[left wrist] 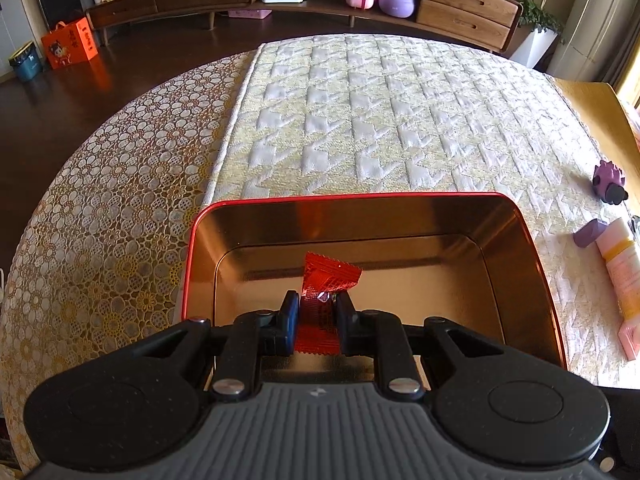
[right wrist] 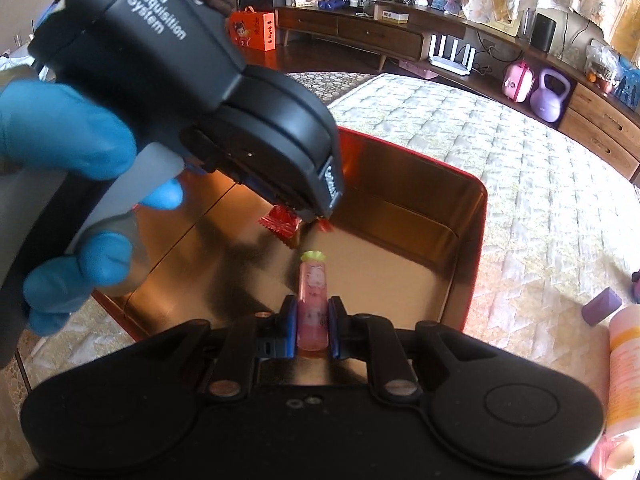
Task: Organize rigid objects
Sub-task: 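Carry the red candy and pink tube into the red tin box with both tools, then open both tools to release the items and withdraw from the box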
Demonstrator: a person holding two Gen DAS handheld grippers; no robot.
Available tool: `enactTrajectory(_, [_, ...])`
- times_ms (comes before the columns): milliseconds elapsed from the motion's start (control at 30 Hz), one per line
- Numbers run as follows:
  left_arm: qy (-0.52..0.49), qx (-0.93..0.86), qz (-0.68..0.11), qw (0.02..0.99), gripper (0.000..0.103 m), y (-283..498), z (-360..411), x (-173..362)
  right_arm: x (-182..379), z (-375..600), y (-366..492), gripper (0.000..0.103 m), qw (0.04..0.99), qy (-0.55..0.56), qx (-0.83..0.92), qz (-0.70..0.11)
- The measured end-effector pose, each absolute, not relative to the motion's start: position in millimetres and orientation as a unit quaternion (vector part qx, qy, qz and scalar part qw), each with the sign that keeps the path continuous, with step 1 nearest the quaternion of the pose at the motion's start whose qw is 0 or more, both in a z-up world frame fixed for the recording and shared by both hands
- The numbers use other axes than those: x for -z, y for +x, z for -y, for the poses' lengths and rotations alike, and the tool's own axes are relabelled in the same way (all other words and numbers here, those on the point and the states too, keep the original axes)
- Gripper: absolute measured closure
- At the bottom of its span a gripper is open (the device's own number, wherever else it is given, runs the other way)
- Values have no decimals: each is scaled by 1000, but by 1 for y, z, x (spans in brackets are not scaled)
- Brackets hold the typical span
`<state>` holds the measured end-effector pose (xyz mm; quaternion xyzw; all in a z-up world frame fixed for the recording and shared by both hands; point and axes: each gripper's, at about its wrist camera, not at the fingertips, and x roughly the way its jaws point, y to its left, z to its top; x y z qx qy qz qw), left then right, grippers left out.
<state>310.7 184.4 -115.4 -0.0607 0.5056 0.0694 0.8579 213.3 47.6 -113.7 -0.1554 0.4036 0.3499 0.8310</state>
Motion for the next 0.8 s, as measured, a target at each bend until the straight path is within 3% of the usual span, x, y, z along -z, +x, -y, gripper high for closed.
enactTrajectory(500, [-63, -76, -505, 857, 83, 293, -181, 108, 93, -27, 194, 64, 839, -130, -363, -384])
enactTrajectory(633, [-72, -79, -500, 860, 75, 286, -183, 104, 87, -20, 191, 61, 843, -115, -362, -382])
enactTrajectory(800, [-78, -82, -494, 862, 74, 278, -183, 98, 78, -12, 187, 58, 848, -107, -363, -372])
